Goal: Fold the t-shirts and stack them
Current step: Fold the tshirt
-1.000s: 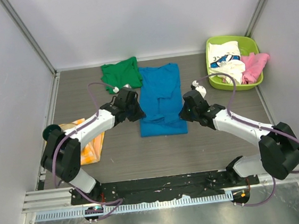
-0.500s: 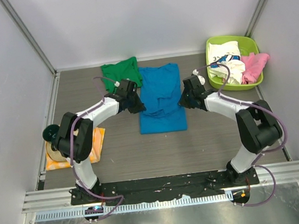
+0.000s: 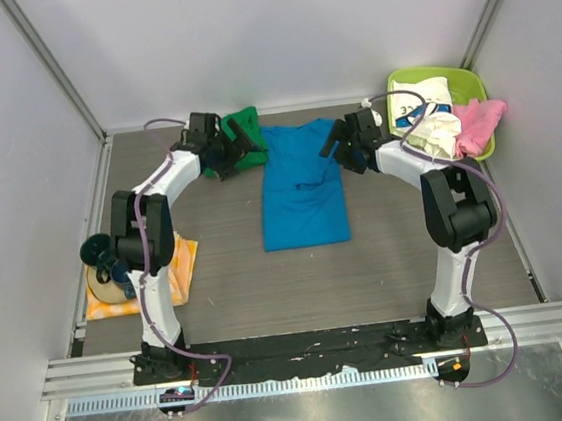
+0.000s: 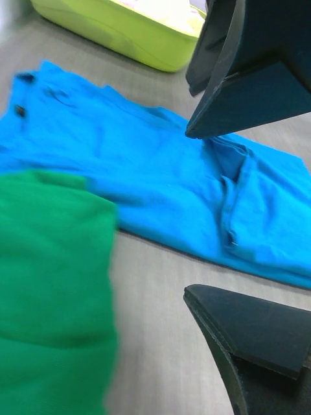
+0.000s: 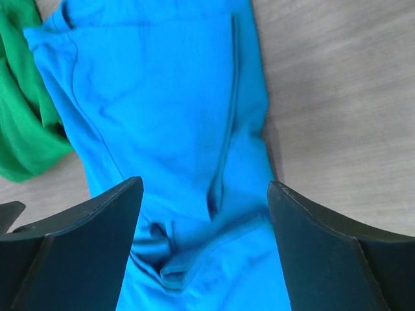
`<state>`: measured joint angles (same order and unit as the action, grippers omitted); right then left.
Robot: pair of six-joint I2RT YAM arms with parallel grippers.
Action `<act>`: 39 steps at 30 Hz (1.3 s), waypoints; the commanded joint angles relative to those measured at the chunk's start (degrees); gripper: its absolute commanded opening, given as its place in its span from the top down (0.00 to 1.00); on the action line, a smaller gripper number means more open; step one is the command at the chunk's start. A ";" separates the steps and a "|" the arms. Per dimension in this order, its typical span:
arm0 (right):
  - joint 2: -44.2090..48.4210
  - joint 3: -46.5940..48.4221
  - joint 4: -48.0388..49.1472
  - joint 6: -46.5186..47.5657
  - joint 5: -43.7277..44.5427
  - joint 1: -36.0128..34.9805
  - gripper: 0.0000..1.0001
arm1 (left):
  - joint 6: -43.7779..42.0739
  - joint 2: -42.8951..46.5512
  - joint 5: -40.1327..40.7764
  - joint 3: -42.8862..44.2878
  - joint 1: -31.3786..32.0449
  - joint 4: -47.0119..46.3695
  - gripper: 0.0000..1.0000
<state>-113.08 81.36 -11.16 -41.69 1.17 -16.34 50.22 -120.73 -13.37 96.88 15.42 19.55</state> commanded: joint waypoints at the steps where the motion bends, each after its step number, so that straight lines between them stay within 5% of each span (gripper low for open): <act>1: 12.60 -8.92 3.94 2.66 1.47 -0.71 0.16 | -0.30 11.53 -2.46 -11.60 2.41 -4.07 0.00; 11: 32.29 -23.69 -4.13 5.39 3.05 -3.70 0.19 | -1.35 29.04 4.04 -37.26 12.00 -4.69 0.00; 24: 39.78 -42.59 -0.54 4.52 1.47 -4.93 0.24 | 0.32 29.50 6.69 -50.91 14.64 -12.68 0.01; 39: 37.23 -45.41 2.28 3.37 0.77 -5.20 0.32 | 2.43 26.77 2.64 -54.34 15.52 -17.18 0.33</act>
<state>-75.18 36.40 -11.79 -37.63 2.24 -21.06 52.75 -93.58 -10.17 45.58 30.13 0.05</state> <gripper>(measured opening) 0.683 0.689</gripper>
